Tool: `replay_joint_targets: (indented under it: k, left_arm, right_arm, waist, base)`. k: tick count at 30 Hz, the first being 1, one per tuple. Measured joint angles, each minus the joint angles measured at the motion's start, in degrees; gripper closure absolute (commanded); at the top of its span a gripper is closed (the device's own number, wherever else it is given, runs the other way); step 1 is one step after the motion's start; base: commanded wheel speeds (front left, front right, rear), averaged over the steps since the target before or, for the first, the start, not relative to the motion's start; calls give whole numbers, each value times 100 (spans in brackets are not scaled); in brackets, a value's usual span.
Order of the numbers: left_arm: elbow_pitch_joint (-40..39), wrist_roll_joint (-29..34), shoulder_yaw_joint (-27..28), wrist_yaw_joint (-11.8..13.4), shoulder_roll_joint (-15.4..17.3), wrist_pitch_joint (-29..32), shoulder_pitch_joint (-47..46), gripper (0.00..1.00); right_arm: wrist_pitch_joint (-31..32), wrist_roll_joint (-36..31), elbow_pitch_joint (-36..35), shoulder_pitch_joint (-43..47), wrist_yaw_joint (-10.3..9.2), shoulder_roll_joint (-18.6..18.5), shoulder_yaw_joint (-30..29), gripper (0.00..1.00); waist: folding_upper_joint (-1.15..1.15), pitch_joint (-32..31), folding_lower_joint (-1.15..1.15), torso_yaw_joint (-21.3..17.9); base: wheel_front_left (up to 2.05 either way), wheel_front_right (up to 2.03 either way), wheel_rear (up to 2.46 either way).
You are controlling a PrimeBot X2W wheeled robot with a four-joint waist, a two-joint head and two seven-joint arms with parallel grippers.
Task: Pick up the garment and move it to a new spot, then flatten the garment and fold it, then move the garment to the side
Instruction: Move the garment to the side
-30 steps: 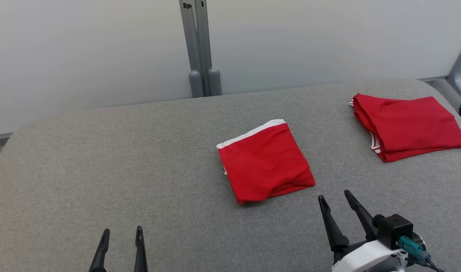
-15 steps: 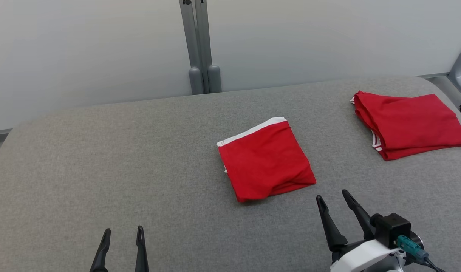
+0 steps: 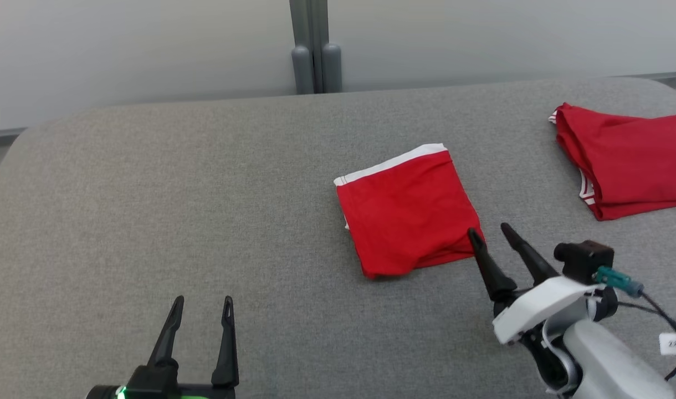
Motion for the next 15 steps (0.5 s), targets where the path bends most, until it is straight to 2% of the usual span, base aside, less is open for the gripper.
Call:
replay_joint_targets:
  k: [3,8,11,15]
  left_arm:
    - [-22,4,-103,-2,0,-1,-172,0]
    - [-49,0,-266,-4,0,0,-487,0]
    - [-51,-7,-369,-19,0,0,-671,0]
    - [-46,21,-527,-19,1,0,-862,0]
  right_arm:
    - [54,898,232,-548,-1,-477,378,0]
    - [862,2523,303,-1283,-1,-1128,813,0]
    - [1295,3069,270,-1562,-1,-1511,1032,0]
    - [1497,3440,259,-1906,-1,-1867,1246,0]
  waist:
    - [0,214,0,84]
    - [0,602,0,235]
    - [0,831,0,331]
    - [0,1124,0,471]
  base:
    - [0,0,0]
    - [0,0,0]
    - [0,0,0]
    - [0,0,0]
